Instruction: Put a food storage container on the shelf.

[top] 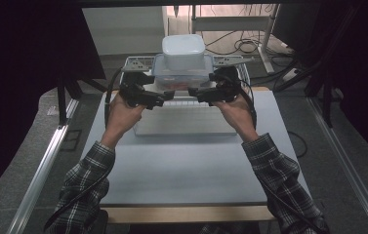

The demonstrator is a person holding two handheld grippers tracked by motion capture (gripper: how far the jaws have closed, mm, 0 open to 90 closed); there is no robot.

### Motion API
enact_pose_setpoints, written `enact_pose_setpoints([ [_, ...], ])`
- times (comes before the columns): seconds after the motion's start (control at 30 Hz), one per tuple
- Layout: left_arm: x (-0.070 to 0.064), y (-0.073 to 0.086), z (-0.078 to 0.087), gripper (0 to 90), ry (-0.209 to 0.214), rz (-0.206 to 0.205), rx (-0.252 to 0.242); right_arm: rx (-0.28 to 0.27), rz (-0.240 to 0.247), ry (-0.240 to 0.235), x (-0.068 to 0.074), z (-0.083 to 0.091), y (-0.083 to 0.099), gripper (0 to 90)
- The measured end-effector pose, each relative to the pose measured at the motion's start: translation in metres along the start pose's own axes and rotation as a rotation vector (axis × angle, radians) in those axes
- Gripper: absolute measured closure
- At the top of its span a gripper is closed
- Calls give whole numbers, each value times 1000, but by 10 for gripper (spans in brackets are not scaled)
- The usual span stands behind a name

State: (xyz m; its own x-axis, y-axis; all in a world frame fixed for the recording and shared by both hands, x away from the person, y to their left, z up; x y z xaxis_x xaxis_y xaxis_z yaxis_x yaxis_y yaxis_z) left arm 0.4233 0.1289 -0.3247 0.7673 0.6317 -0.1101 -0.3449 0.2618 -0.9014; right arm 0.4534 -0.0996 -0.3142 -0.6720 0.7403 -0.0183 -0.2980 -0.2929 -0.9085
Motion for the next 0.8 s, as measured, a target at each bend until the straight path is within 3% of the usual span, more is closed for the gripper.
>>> enact_pose_setpoints([
  [0.43, -8, 32, -2, 62, 24, -10, 41, 15, 11, -51, 8, 2, 27, 60],
  [0.8, -19, 65, -6, 55, 46, -10, 39, 34, 18, -69, 11, 8, 59, 30],
])
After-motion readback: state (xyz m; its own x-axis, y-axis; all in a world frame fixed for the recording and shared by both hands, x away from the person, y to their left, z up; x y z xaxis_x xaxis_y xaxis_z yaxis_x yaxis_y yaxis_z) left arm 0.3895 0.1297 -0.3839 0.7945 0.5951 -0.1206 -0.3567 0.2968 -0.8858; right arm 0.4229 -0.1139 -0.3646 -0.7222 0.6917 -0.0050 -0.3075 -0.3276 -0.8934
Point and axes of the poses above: each handheld gripper's, and its own axes: z roughly backward along the jaws, y roughly out of its underside, x roughly to its left, the point moved 3 cm from there along -z, roughly forward along the jaws, and after that the axes turned 7 degrees about y, right-handed, at the moved point
